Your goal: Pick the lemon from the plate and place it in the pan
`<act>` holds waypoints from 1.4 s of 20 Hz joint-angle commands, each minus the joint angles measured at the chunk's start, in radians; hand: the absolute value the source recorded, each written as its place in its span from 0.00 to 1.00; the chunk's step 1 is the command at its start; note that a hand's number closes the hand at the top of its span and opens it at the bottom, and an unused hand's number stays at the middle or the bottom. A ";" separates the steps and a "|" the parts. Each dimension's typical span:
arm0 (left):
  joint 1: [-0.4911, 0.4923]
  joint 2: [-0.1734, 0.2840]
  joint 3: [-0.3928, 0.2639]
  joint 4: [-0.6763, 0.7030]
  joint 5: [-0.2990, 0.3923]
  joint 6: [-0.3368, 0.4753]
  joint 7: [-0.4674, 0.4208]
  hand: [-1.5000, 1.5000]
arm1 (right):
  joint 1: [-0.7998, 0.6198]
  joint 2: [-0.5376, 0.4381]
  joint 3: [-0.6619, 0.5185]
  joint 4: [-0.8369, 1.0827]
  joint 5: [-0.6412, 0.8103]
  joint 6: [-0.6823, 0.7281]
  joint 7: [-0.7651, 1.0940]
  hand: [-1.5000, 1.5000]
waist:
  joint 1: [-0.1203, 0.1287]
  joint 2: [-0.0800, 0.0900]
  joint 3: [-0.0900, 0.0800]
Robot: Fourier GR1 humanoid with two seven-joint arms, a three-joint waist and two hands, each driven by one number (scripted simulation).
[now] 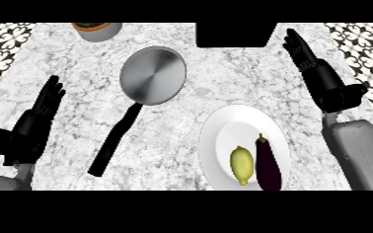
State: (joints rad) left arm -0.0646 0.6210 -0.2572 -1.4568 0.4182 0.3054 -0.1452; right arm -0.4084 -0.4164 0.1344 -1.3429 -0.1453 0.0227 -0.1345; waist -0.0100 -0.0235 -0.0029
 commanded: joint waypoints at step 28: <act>0.122 -0.032 -0.156 -0.144 -0.208 0.116 0.191 0.50 | 1.285 0.313 0.150 -0.574 0.401 -0.654 -0.500 0.00 | 0.011 0.024 0.002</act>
State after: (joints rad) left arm 0.0398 0.6007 -0.3933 -1.5609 0.2433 0.4094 0.0336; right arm 0.7923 -0.0744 0.1924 -1.8189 0.1311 -0.5997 -0.7055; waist -0.0130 -0.0008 -0.0009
